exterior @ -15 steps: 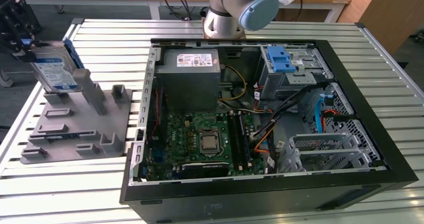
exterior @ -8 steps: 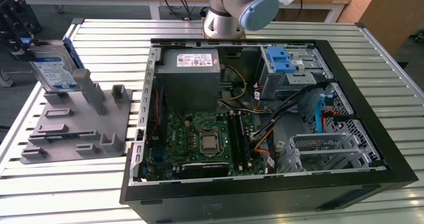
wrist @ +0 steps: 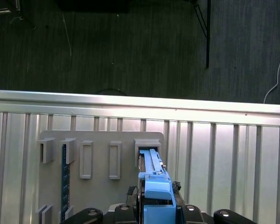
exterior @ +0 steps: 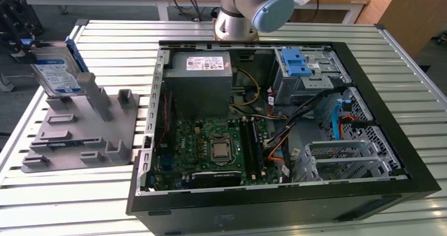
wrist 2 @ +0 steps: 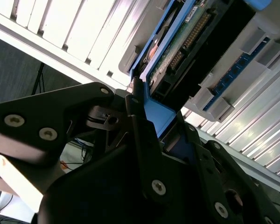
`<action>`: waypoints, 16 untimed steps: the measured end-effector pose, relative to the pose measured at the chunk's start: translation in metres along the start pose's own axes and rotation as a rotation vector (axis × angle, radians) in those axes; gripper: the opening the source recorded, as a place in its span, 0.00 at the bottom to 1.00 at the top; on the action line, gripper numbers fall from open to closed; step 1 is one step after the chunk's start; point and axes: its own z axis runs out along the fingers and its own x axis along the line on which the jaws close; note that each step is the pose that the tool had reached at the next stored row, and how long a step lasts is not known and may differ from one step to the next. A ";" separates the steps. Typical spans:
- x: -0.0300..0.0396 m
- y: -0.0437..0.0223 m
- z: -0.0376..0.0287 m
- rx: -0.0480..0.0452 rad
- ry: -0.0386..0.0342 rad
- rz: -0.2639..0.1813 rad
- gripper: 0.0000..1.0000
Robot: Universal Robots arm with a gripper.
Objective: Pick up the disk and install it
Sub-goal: 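Pick up the disk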
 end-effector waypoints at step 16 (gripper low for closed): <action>-0.0001 0.0000 -0.0046 -0.0001 0.0000 0.000 0.36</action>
